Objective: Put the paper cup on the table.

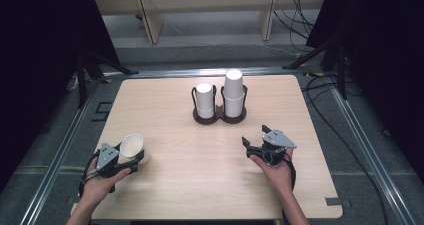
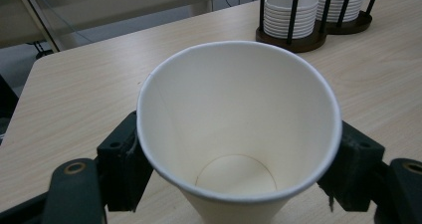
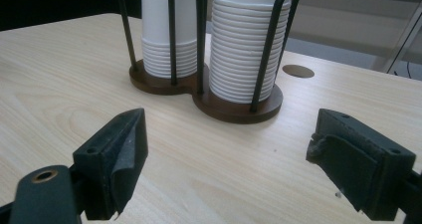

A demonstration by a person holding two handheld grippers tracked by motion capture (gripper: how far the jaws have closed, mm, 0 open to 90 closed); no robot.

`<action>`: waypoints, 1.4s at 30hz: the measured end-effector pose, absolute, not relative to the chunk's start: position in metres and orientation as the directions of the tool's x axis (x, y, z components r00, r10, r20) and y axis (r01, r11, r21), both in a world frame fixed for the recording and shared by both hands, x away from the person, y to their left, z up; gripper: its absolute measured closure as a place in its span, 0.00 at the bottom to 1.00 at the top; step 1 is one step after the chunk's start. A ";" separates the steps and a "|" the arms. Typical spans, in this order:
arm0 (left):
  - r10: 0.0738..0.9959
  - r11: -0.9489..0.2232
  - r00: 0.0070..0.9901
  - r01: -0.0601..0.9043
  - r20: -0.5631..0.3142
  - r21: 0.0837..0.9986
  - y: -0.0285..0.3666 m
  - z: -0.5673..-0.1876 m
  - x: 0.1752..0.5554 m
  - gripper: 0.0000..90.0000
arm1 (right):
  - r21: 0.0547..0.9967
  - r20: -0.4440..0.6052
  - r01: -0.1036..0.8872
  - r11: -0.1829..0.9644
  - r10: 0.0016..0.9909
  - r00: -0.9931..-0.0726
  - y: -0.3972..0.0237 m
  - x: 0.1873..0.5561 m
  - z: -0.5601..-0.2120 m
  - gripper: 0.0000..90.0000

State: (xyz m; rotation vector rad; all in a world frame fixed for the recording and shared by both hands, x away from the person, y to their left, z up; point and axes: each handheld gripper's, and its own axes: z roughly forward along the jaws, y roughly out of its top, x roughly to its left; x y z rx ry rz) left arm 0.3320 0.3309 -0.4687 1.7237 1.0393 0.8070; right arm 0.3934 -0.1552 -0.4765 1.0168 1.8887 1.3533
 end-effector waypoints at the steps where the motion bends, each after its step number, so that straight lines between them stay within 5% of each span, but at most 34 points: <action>1: 0.904 -0.212 0.422 0.295 0.072 0.932 0.332 -0.469 0.331 0.27 | 0.950 -0.016 0.258 0.175 0.854 -0.520 -0.154 0.392 -0.476 0.17; 42: 0.910 -0.200 0.411 0.310 0.059 0.929 0.334 -0.481 0.334 0.24 | 0.954 -0.021 0.242 0.176 0.845 -0.534 -0.153 0.392 -0.477 0.17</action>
